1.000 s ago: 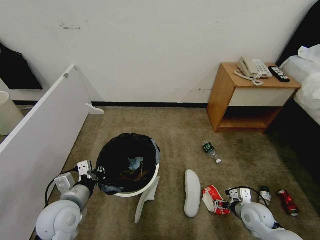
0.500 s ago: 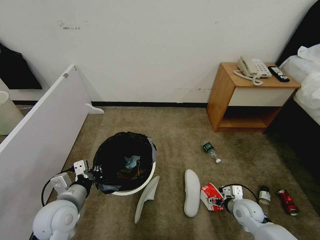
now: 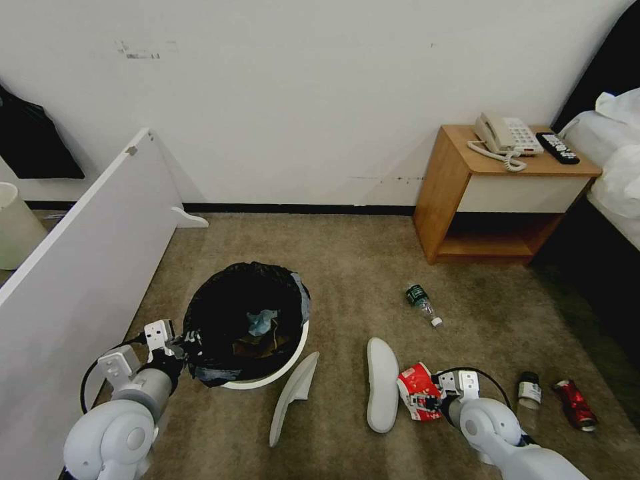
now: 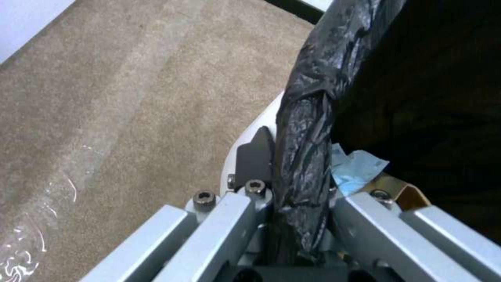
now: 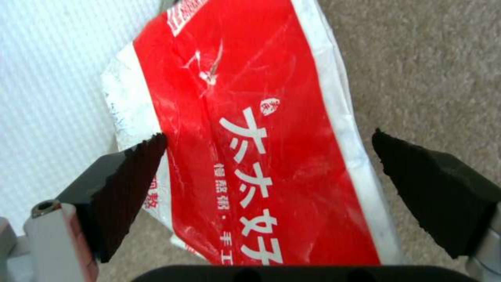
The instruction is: Pick up the trash bin, then pick up the garbage from the floor and place it into the trash bin.
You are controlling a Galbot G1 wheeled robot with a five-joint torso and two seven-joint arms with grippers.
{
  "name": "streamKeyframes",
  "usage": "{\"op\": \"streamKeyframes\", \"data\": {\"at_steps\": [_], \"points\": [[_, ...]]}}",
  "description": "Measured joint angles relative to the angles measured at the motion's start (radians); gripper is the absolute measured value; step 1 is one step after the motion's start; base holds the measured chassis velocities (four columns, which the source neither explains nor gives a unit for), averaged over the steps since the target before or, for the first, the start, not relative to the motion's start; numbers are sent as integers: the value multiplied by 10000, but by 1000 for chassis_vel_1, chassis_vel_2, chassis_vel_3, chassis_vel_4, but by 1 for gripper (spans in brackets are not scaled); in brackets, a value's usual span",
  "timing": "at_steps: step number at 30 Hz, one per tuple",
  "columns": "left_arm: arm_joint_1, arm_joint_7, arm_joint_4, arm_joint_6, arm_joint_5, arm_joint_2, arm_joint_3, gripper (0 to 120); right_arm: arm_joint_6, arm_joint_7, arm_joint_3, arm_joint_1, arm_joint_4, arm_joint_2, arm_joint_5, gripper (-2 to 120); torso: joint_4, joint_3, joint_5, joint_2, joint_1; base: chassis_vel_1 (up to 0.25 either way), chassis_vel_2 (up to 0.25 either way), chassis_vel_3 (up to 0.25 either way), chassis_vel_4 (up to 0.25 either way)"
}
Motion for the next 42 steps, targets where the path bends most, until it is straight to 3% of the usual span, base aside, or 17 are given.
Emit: {"op": "streamKeyframes", "data": {"at_steps": [16, 18, 22, 23, 25, 26, 42], "points": [[15, 0, -18, -31, 53, -71, -2, 1, 8, 150, -41, -240, 516, -5, 30, 99, 0, 0, 0, 1, 0, 0, 0, 0, 0], [34, 1, -45, -50, 61, -78, -38, 1, 7, 173, -71, -248, 594, 0, 27, 85, 0, 0, 0, 2, 0, 0, 0, 0, 0], [37, 1, -59, -55, 61, -76, -64, 1, 7, 191, -78, -267, 665, -5, 29, 80, 0, 0, 0, 1, 0, 0, 0, 0, 0], [36, 0, -63, -58, 61, -84, -84, 1, 7, 218, -78, -319, 808, -29, 40, 70, 0, 0, 0, 1, 0, 0, 0, 0, 0], [33, 2, -63, -58, 61, -96, -84, 1, 7, 234, -78, -350, 867, -41, 44, 67, 0, -1, 0, 1, 0, 0, 0, 0, 0], [23, 7, -63, -61, 72, -139, -77, 1, 7, 284, -85, -421, 994, -56, 58, 57, 0, -1, 0, 1, 0, 0, 0, 0, 0], [6, 34, -61, -76, 191, -253, 142, 1, -58, 683, -78, -740, 2093, -249, 402, 5, 0, 0, 0, 1, 0, 0, 0, 0, 0]]}}
